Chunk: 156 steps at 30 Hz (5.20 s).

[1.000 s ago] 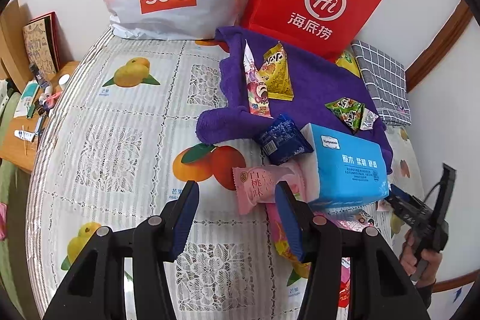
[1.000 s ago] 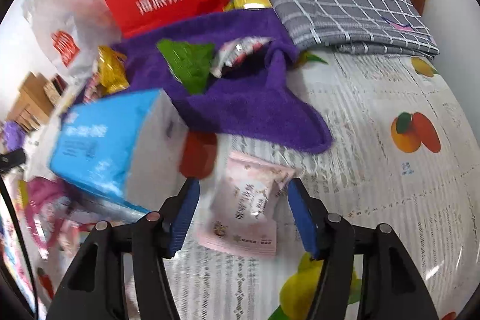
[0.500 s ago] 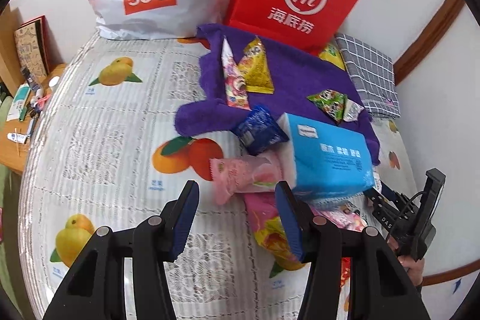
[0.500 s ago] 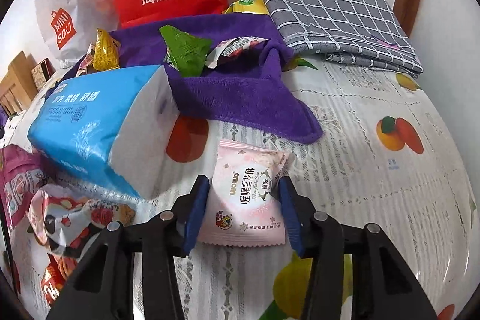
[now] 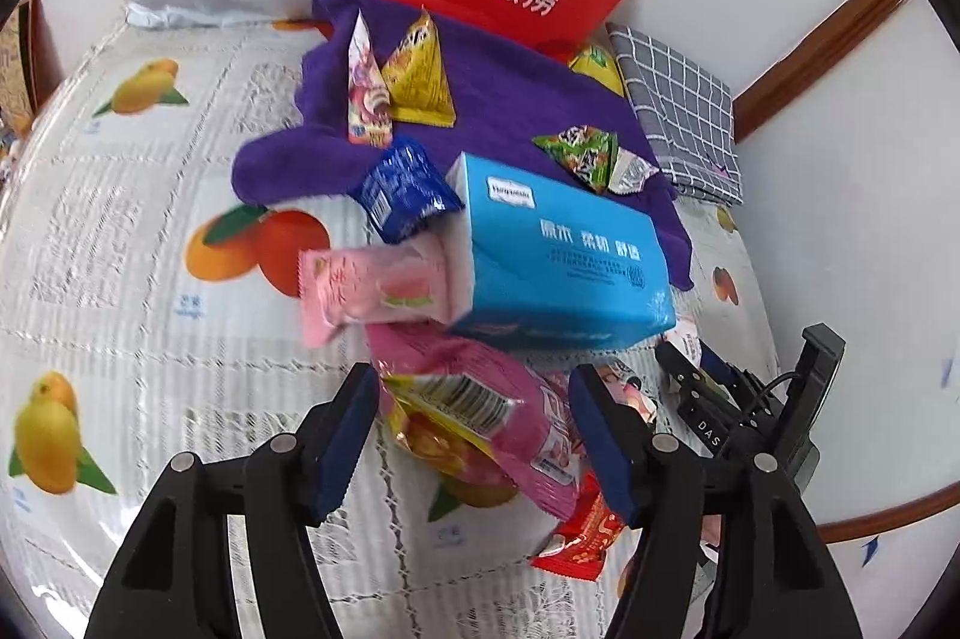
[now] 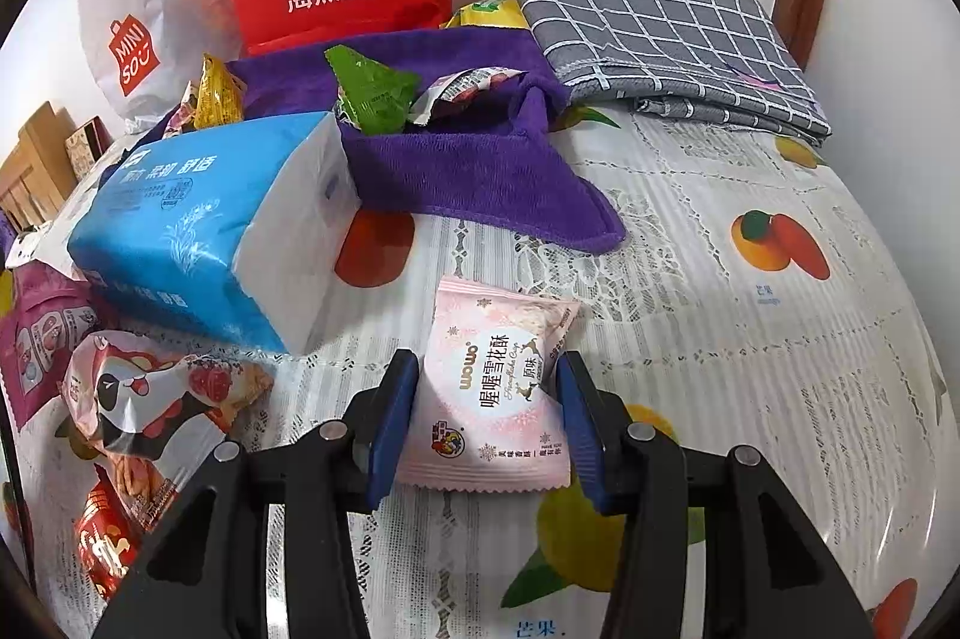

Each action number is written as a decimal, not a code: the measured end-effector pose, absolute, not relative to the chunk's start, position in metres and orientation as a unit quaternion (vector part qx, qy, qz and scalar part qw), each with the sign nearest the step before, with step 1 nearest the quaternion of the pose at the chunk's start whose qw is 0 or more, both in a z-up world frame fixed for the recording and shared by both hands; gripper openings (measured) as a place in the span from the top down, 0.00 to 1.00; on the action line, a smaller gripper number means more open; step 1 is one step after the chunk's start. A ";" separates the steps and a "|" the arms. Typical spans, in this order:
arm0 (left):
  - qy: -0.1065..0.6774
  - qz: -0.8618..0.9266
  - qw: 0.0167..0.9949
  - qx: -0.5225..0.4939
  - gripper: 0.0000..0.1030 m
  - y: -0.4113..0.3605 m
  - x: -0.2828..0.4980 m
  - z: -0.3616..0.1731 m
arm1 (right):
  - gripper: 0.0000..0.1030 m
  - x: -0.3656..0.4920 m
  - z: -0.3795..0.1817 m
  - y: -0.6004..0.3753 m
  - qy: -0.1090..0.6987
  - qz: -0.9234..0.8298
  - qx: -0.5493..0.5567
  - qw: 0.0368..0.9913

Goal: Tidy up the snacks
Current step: 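Grasp the pink chip bag with the left gripper, then lift and carry the pink chip bag and pink-white packet over the purple towel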

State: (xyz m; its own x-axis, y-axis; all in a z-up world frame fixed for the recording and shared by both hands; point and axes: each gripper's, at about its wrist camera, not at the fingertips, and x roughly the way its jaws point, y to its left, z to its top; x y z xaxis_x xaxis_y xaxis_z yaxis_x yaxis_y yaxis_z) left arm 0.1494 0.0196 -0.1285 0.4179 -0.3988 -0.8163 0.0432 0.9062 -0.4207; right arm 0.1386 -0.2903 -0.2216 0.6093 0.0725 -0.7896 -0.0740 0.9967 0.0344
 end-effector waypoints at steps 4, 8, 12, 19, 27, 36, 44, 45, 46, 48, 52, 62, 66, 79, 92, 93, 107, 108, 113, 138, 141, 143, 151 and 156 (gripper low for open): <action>0.536 -0.125 0.818 -0.165 0.38 0.014 0.150 -0.139 | 0.54 0.137 -0.221 -0.290 0.440 0.038 0.000 0.897; 0.547 -0.123 0.812 -0.163 0.38 0.008 0.151 -0.149 | 0.53 0.137 -0.222 -0.292 0.440 0.040 0.005 0.897; 0.554 -0.131 0.806 -0.164 0.36 0.001 0.156 -0.157 | 0.53 0.137 -0.222 -0.292 0.440 0.039 0.003 0.897; 0.553 -0.130 0.807 -0.163 0.34 -0.007 0.161 -0.165 | 0.53 0.137 -0.222 -0.292 0.440 0.041 0.006 0.897; 0.536 -0.135 0.818 -0.159 0.45 0.000 0.152 -0.159 | 0.54 0.134 -0.221 -0.290 0.439 0.041 0.002 0.897; 0.512 -0.141 0.832 -0.163 0.46 0.023 0.132 -0.137 | 0.56 0.115 -0.195 -0.287 0.437 0.048 0.018 0.898; 0.480 -0.153 0.850 -0.155 0.46 0.029 0.115 -0.107 | 0.56 0.092 -0.149 -0.272 0.409 0.061 0.026 0.910; 0.477 -0.155 0.852 -0.153 0.46 0.029 0.114 -0.103 | 0.56 0.090 -0.144 -0.270 0.406 0.060 0.027 0.911; 0.474 -0.157 0.853 -0.153 0.46 0.029 0.114 -0.100 | 0.56 0.088 -0.139 -0.268 0.403 0.061 0.028 0.913; 0.468 -0.168 0.853 -0.157 0.46 0.029 0.112 -0.092 | 0.56 0.085 -0.127 -0.263 0.397 0.065 0.030 0.915; 0.460 -0.181 0.854 -0.160 0.46 0.028 0.114 -0.078 | 0.56 0.079 -0.110 -0.254 0.384 0.065 0.016 0.921; 0.436 -0.181 0.870 -0.145 0.46 0.026 0.124 -0.048 | 0.56 0.082 -0.081 -0.248 0.373 0.066 0.045 0.924; 0.425 -0.177 0.877 -0.138 0.46 0.022 0.128 -0.039 | 0.56 0.086 -0.074 -0.247 0.371 0.073 0.050 0.925; 0.407 -0.155 0.888 -0.145 0.46 0.013 0.143 -0.022 | 0.56 0.109 -0.057 -0.258 0.366 0.078 0.043 0.926; 0.392 -0.126 0.897 -0.159 0.46 -0.003 0.135 -0.013 | 0.56 0.123 -0.047 -0.269 0.355 0.115 0.038 0.927; 0.391 -0.124 0.898 -0.163 0.46 -0.003 0.134 -0.012 | 0.56 0.123 -0.046 -0.269 0.355 0.119 0.034 0.927; 0.385 -0.099 0.901 -0.171 0.46 -0.019 0.127 -0.010 | 0.56 0.127 -0.050 -0.278 0.358 0.157 0.028 0.920; 0.386 -0.100 0.901 -0.169 0.46 -0.019 0.127 -0.010 | 0.56 0.127 -0.049 -0.278 0.356 0.157 0.028 0.921; 0.391 -0.108 0.901 -0.156 0.46 -0.021 0.129 -0.010 | 0.56 0.124 -0.046 -0.277 0.350 0.150 0.038 0.924; 0.390 -0.133 0.901 -0.136 0.46 0.006 0.173 -0.013 | 0.56 0.161 -0.028 -0.254 0.335 0.128 0.061 0.932; 0.391 -0.136 0.900 -0.138 0.46 0.008 0.181 -0.016 | 0.56 0.169 -0.030 -0.253 0.337 0.125 0.060 0.931; 0.391 -0.138 0.899 -0.140 0.46 0.008 0.187 -0.019 | 0.56 0.176 -0.031 -0.253 0.339 0.122 0.060 0.931; 0.396 -0.145 0.896 -0.140 0.46 0.006 0.209 -0.026 | 0.56 0.196 -0.037 -0.255 0.344 0.113 0.059 0.930; 0.397 -0.146 0.895 -0.143 0.46 0.008 0.222 -0.028 | 0.56 0.211 -0.039 -0.257 0.345 0.108 0.060 0.931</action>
